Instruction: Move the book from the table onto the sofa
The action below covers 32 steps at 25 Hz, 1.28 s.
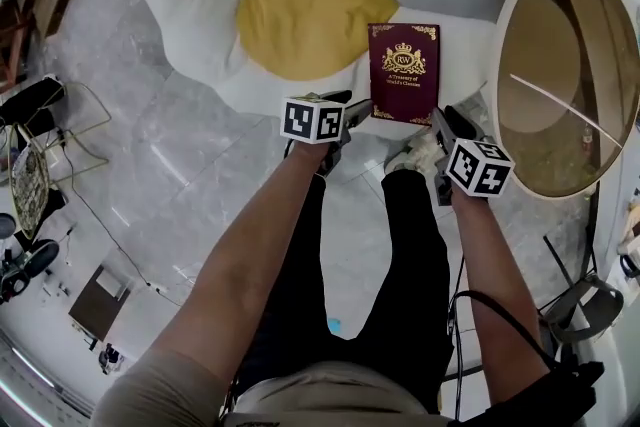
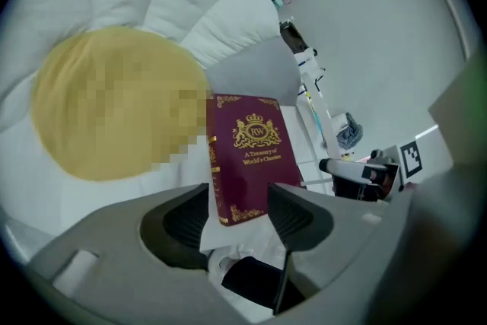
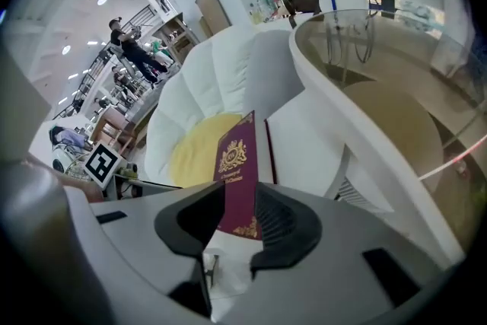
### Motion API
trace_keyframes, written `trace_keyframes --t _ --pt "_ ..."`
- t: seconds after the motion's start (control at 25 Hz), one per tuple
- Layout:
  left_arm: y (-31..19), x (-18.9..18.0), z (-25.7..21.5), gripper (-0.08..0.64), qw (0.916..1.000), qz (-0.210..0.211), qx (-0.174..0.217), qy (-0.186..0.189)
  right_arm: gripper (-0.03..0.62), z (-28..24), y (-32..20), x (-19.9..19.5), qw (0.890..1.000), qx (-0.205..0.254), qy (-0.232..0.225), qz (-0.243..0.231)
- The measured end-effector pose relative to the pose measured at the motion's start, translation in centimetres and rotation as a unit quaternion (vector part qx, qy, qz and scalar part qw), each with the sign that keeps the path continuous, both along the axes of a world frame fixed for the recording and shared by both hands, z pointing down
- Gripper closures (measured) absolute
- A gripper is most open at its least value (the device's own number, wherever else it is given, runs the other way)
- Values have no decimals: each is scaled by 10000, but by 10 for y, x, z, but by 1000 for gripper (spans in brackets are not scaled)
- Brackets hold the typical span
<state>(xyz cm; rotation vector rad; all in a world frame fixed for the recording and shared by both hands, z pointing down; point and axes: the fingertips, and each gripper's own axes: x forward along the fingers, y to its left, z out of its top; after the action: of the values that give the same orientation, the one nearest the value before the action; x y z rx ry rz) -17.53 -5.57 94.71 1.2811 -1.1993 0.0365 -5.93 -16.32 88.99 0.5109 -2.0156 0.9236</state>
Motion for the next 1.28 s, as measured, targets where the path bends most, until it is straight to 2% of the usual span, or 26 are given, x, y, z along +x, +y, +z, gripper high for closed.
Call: trace_keyframes --t 0.24,0.44,0.52,0.68,0.8,1.0,1.16,1.28 --pt "32 6 -88 324 9977 652 205 32 531 -93 34 2 9989 24 -320 -335" --pt "49 19 -178 331 9911 1087 752 158 571 -176 63 6 9964 -57 -728 -434" --pt "54 23 -215 365 9876 1234 960 133 574 -209 76 6 9946 -44 -904 -512" --pt "65 38 -291 493 9798 1521 1294 61 574 -278 114 5 9881 152 -1233 -911" --pt "68 56 -349 537 9684 1873 1645 -19 574 -326 138 13 9853 324 -1305 -1050" --pt "82 71 -439 551 9421 2600 2072 -435 578 -401 159 16 9805 720 -1434 -1132" --pt "93 74 -505 551 9283 2789 2397 -541 578 -455 162 17 9760 1075 -1553 -1089" --pt "93 75 -549 551 9116 2987 2729 -721 578 -490 158 13 9709 1395 -1597 -1109"
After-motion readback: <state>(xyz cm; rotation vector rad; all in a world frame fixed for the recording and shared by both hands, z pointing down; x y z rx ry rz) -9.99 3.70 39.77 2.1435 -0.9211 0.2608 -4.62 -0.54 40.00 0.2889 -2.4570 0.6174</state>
